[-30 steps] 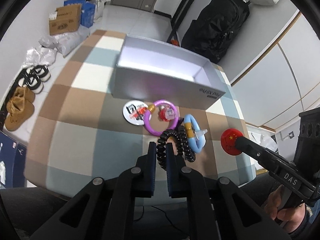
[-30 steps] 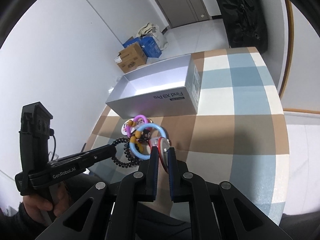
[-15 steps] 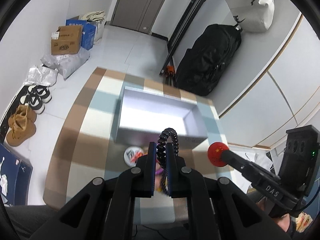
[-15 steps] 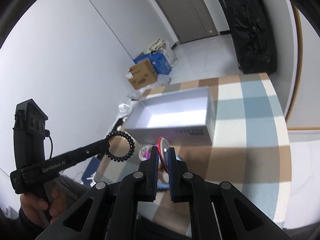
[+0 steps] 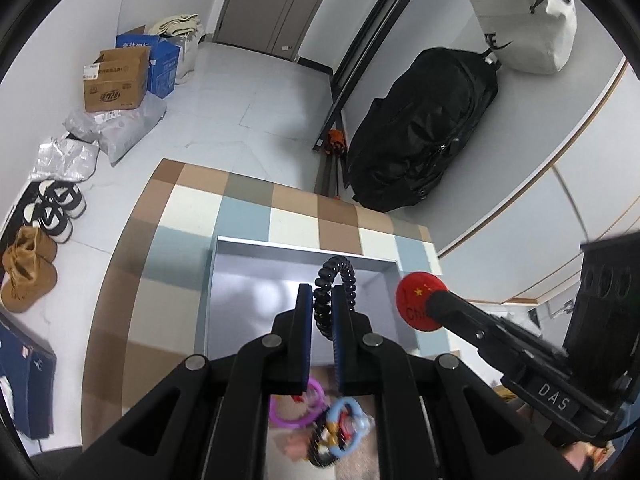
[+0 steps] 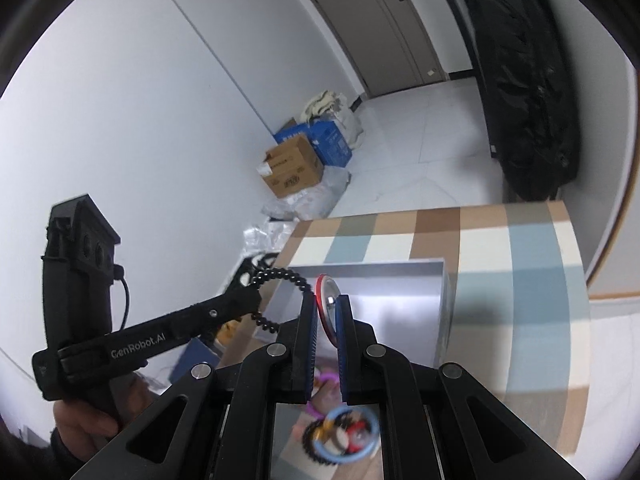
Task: Organize jewelry
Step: 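Carry the bracelet and badge over the grey box with both grippers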
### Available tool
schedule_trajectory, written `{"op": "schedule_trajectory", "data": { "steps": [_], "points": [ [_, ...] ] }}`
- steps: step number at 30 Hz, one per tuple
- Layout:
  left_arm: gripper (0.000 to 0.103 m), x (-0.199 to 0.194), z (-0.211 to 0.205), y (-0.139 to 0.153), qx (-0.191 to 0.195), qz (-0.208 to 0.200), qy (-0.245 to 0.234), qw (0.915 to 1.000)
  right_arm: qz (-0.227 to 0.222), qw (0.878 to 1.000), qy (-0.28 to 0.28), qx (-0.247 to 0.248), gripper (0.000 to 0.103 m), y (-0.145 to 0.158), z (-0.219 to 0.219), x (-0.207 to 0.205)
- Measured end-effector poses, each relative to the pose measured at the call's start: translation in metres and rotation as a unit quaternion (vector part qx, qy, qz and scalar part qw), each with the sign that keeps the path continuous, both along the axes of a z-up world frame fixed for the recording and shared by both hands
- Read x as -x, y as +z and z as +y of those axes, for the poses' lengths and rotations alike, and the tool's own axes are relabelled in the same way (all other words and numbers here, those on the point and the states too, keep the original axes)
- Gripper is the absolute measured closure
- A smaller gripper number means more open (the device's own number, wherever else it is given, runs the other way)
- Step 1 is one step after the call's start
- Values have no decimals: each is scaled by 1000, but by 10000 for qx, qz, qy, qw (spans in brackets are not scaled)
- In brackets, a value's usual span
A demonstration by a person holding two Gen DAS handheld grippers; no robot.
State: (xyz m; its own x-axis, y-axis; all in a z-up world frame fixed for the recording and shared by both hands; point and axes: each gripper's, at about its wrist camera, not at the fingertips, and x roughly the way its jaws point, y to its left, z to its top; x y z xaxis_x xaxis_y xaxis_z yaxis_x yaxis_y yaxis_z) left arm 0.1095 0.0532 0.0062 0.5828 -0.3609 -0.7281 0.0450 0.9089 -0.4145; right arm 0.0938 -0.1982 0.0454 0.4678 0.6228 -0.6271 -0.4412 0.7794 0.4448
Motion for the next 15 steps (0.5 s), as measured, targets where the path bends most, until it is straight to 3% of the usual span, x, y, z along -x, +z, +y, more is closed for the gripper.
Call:
{"op": "schedule_trajectory", "data": {
  "steps": [3,15],
  "points": [
    [98,-8,1,-10,9,147,10,9999,154,9995,72,276,95,-7,12,-23],
    [98,-28,3,-24,236,550,-79,9982,887,9949,120,458,95,-53,20,-63]
  ]
}}
